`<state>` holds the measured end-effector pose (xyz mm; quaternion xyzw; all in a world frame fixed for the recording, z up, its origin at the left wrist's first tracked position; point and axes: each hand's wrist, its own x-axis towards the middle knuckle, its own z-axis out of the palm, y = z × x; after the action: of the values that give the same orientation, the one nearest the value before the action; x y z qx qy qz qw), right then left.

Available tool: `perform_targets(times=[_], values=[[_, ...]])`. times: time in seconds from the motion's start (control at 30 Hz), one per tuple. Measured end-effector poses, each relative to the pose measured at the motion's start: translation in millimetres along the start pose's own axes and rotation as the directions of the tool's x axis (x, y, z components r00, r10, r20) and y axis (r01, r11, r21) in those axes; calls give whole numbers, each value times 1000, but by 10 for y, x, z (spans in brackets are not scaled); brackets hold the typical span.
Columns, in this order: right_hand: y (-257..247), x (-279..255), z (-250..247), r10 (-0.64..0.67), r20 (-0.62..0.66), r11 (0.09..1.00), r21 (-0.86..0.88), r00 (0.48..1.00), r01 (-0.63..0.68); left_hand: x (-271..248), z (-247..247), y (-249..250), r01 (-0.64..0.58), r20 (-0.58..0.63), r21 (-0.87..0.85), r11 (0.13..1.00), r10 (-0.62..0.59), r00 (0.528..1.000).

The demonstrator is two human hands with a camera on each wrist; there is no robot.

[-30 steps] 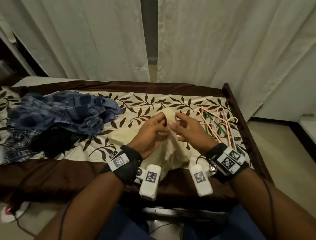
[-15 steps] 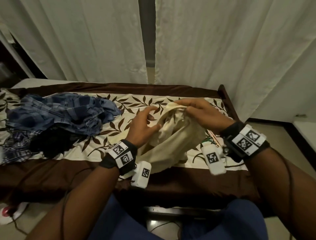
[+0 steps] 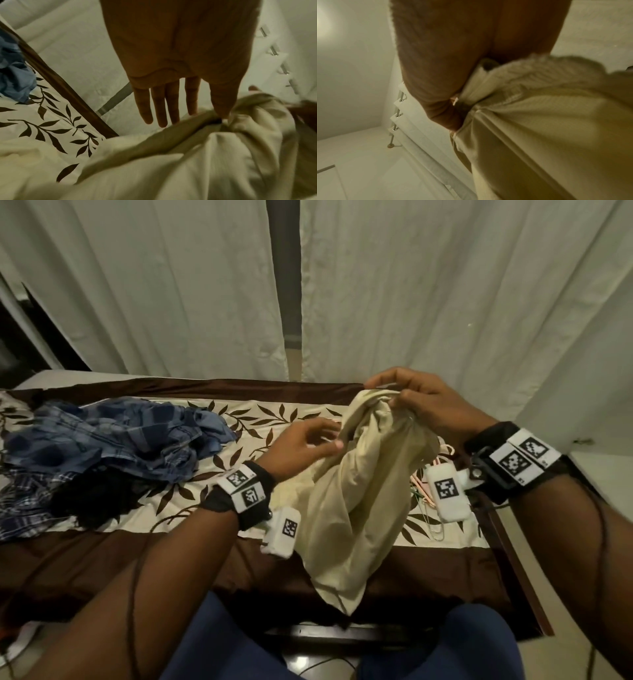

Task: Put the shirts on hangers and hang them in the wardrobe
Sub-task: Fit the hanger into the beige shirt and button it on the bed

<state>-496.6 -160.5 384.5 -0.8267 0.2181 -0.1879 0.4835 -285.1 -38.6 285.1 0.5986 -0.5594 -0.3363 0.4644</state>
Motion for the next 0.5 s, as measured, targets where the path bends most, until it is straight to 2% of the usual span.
perform_targets(times=[0.07,0.2,0.3,0.4,0.47,0.5], values=[[-47,-19,5,-15,11,1000,5,1000,15,12,161,-67,5,42,97,995,-9,999],[-141,-59,-17,-63,-11,997,40,998,63,85,202,-287,30,-67,182,983,-18,998],[-113,-90,-123,-64,-36,997,46,997,66,126,21,-329,64,-295,168,984,-12,956],[80,-82,-277,-62,-61,978,-201,996,49,160,-313,-120,13,-502,192,981,87,861],[252,-37,-337,-65,-101,914,-406,993,18,191,-549,94,-23,-507,266,964,160,847],[319,-2,-359,-74,-139,881,-472,988,-1,215,-657,201,-41,-480,365,930,225,848]])
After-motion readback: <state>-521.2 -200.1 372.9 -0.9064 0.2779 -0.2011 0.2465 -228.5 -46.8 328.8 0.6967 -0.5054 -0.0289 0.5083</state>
